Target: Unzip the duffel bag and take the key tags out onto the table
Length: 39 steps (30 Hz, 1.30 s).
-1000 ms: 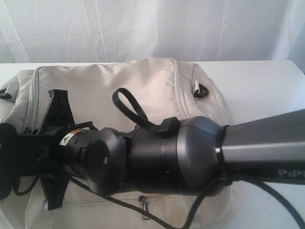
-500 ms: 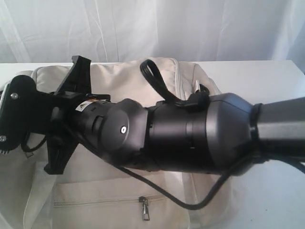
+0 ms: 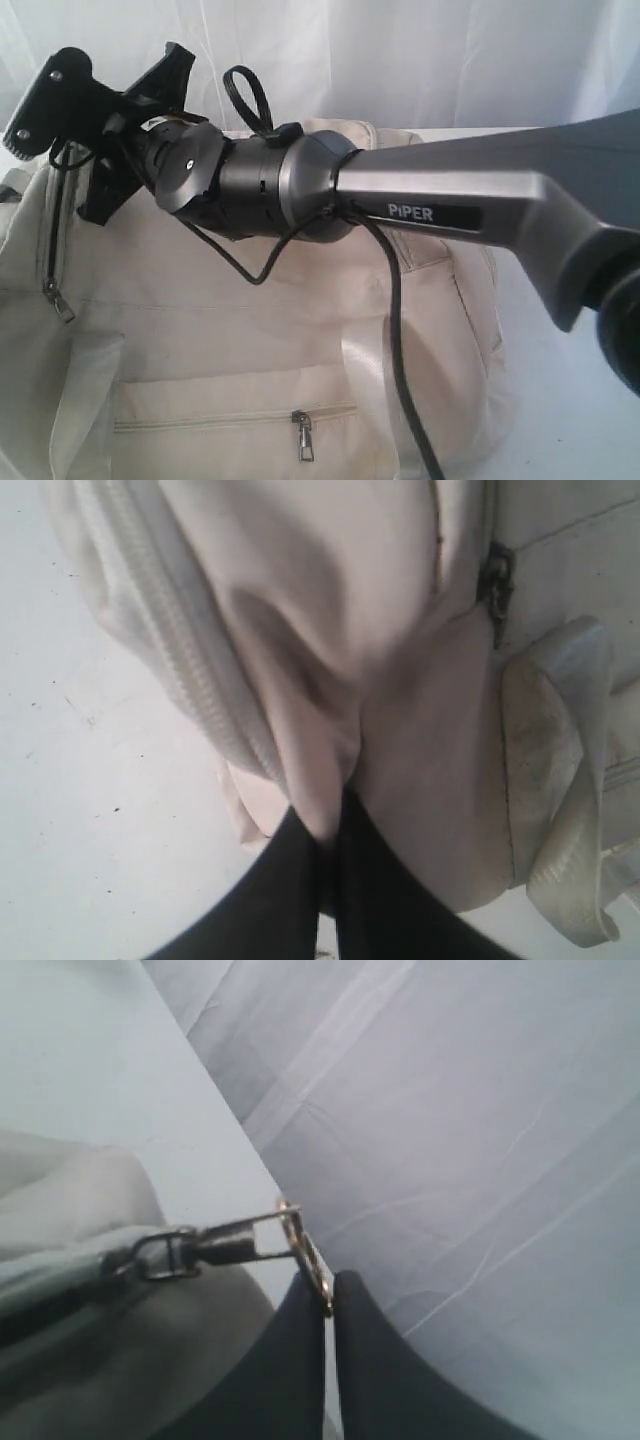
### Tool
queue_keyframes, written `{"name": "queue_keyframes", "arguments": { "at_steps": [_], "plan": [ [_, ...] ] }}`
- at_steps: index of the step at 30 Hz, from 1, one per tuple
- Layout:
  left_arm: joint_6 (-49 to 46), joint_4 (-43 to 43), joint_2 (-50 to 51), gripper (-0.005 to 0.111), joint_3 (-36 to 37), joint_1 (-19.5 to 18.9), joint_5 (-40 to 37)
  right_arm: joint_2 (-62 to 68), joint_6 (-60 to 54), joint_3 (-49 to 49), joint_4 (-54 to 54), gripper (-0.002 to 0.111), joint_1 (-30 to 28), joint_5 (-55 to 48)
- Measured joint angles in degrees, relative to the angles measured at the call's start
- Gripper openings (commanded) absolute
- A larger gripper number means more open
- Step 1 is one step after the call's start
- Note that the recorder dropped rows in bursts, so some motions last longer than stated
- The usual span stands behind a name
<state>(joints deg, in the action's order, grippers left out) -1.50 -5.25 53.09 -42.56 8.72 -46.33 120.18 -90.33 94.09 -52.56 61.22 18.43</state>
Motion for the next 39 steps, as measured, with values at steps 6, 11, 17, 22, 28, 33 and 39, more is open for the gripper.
{"name": "queue_keyframes", "arguments": {
  "at_steps": [6, 11, 17, 22, 28, 33, 39],
  "plan": [
    [0.00, 0.00, -0.10, 0.000, 0.00, 0.00, 0.00, 3.35, 6.72, 7.19, 0.34, 0.000, -2.49, -2.56],
    [0.00, -0.14, -0.31, 0.000, -0.12, 0.00, 0.23, 5.97, 11.77, 12.25, 0.58, 0.000, -5.42, -7.48],
    [-1.07, 1.41, -2.45, 0.000, -0.12, 0.00, 2.40, 7.25, 13.32, 13.60, 0.72, 0.000, -7.12, -9.67],
    [-1.43, 3.61, -4.77, 0.000, 0.43, 0.00, 6.67, 7.18, 14.46, 13.91, 0.37, 0.000, -7.61, -11.06],
    [-6.09, 4.65, -5.02, 0.000, 0.43, 0.00, 8.88, 6.43, 15.38, 14.21, 0.00, 0.000, -8.02, -15.28],
    [-7.19, 5.25, -5.12, 0.022, 0.43, 0.00, 6.87, 6.41, 15.38, 14.21, -0.12, 0.000, -8.02, -16.60],
    [-7.99, 6.96, -5.92, 0.068, 0.33, 0.00, 6.23, 5.59, 15.38, 14.21, -0.12, 0.000, -8.02, -17.40]
  ]
}}
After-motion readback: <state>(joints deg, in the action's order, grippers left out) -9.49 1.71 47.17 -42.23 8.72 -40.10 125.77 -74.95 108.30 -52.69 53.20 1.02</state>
